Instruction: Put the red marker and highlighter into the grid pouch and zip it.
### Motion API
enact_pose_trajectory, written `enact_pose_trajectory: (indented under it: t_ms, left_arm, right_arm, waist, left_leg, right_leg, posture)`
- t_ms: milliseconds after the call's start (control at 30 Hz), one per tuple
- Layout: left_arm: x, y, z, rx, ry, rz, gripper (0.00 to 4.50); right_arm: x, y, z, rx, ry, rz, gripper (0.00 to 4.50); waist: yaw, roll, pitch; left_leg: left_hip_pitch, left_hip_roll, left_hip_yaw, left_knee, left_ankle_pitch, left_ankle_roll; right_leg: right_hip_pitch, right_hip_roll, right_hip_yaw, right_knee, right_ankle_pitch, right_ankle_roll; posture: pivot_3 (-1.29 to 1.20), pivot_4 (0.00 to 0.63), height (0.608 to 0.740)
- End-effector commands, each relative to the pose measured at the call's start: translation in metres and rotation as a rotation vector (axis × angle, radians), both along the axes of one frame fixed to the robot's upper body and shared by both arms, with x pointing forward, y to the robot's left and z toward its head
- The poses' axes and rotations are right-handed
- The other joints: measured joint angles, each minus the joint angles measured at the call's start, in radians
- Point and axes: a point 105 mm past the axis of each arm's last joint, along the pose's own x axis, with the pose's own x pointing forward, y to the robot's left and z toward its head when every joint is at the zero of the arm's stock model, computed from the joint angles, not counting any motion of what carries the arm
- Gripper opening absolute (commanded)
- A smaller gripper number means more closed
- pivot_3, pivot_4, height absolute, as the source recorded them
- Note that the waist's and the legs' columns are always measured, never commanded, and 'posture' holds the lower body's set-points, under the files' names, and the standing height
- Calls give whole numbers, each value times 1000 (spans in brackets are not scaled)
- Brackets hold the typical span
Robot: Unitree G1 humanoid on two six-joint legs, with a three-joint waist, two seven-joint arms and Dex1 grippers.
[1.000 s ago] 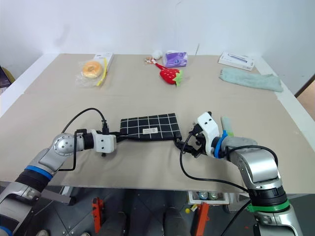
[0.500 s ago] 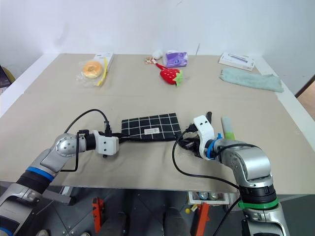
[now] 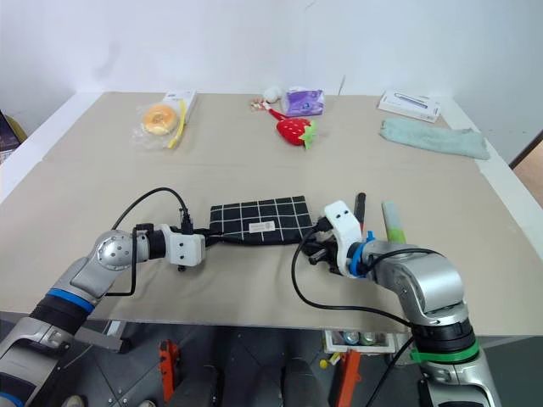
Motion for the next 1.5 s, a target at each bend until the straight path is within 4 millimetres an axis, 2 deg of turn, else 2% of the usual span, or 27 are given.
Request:
enact_pose_trajectory:
  t_ms: [33, 167, 433, 533, 633, 733, 833, 867, 933, 967, 1000, 1067, 1100, 1167, 1233, 1300, 1400, 1500]
  left_arm:
    - [-9, -11, -8, 1, 23, -41, 0]
    - [-9, -13, -8, -4, 23, -44, 0]
    - [-9, -14, -9, -2, 24, -44, 0]
    - [-9, -15, -9, -4, 22, -43, 0]
    - [-8, -15, -9, -6, 22, -41, 0]
    - [-7, -14, -8, -14, 24, -32, 0]
    - [-3, -12, -3, -43, 33, -11, 0]
    - [0, -12, 1, -66, 39, 1, 0]
    - [3, -12, 7, -98, 46, 14, 0]
    - [6, -12, 12, -119, 51, 20, 0]
    - [7, -12, 15, -131, 54, 23, 0]
    - [10, -12, 22, -163, 67, 33, 0]
    - [12, -11, 26, -177, 77, 41, 0]
    - [16, -8, 33, -209, 101, 57, 0]
    - [20, -6, 41, -259, 125, 75, 0]
    - [22, -5, 49, -302, 137, 83, 0]
    - [26, -5, 60, -338, 144, 86, 0]
    - [27, -4, 62, -337, 148, 89, 0]
  right_arm:
    - [-7, 31, 14, 39, -58, 99, 77]
    - [-7, 56, 19, 81, -78, 139, 77]
    - [-3, 92, 38, 166, -142, 196, 77]
    - [-5, 101, 43, 188, -156, 225, 77]
    - [-8, 101, 41, 179, -164, 240, 77]
    - [-10, 89, 45, 142, -252, 270, 77]
    - [-12, 77, 62, 202, -305, 282, 77]
    - [-15, 72, 71, 245, -315, 293, 765]
    - [-18, 63, 86, 303, -333, 308, 1394]
    - [-15, 54, 97, 333, -355, 280, 2046]
    - [-12, 48, 103, 351, -369, 258, 2276]
    - [-3, 33, 114, 374, -399, 188, 3227]
    - [3, 21, 118, 363, -418, 136, 3657]
    - [28, -17, 115, 260, -442, -78, 4442]
    - [45, -51, 100, 127, -425, -265, 4442]
    - [51, -68, 86, 56, -376, -365, 4442]
    - [52, -79, 65, -32, -319, -430, 4442]
    - [50, -79, 49, -51, -269, -448, 4442]
  waist:
    - [0, 0, 0]
    - [0, 0, 0]
    - [0, 0, 0]
    - [0, 0, 0]
    - [0, 0, 0]
    - [2, 0, 0]
    - [2, 0, 0]
    - [1, 0, 0]
    - [0, 0, 1]
    - [0, 0, 1]
    - [0, 0, 1]
    - [0, 0, 1]
    - [0, 0, 2]
    - [0, -1, 2]
    - [0, -1, 2]
    - [0, -1, 2]
    - [-2, -1, 2]
    - [-4, 0, 2]
  left_leg:
    - [0, 0, 0, 0, 0, 0]
    - [-1, -1, -1, 0, 0, 0]
    - [-2, -1, -2, 0, 0, 0]
    - [-2, 0, -3, 0, 0, 0]
    - [-2, -1, -3, 0, 0, 0]
    - [-2, -1, -3, 0, 0, 0]
    - [-3, -2, -3, 0, 0, 0]
    - [-3, -1, -3, 0, 0, 0]
    - [-4, -1, -3, 0, 0, 0]
    - [-4, -1, -4, 0, 0, 0]
    - [-4, -1, -4, 0, 0, 0]
    - [-4, -1, -5, 0, 0, 0]
    - [-5, -1, -5, 0, 0, 0]
    - [-5, -1, -5, 0, 0, 0]
    - [-6, -1, -5, 0, 0, 0]
    - [-9, -1, -5, 0, 0, 0]
    - [-14, -1, -5, 0, 0, 0]
    - [-16, -1, -5, 0, 0, 0]
  right_leg:
    - [0, 0, 0, 0, 0, 0]
    - [0, 0, 0, -1, 0, 0]
    - [0, 0, -1, -1, 0, 0]
    - [0, 0, -2, -1, 0, 0]
    - [0, 0, -2, -1, 0, 0]
    - [0, 0, -2, -1, 0, 0]
    - [0, -1, -2, -2, 0, 0]
    - [-1, -1, -2, -2, 0, 1]
    - [-1, -1, -2, -2, 0, 1]
    - [-1, -1, -3, -2, 0, 1]
    - [-1, -1, -3, -2, 0, 1]
    - [-1, -1, -4, -2, 0, 0]
    - [-1, -1, -4, -2, 1, 0]
    - [-1, -1, -5, -2, 1, 0]
    - [-2, -1, -5, -2, 0, 0]
    - [-4, -1, -5, -3, 0, 0]
    - [-10, 0, -4, -1, 0, -1]
    - [-13, 0, -3, 0, 3, -7]
  posture:
    - [0, 150, 740]
    - [0, 150, 740]
    - [0, 150, 740]
    - [0, 150, 740]
    - [0, 150, 740]
    - [0, 150, 740]
    - [0, 150, 740]
    - [0, 150, 740]
    - [0, 150, 740]
    - [0, 150, 740]
    - [0, 150, 740]
    - [0, 150, 740]
    - [0, 150, 740]
    - [0, 150, 740]
    - [0, 150, 740]
    - [0, 150, 740]
    - [0, 150, 740]
    - [0, 150, 740]
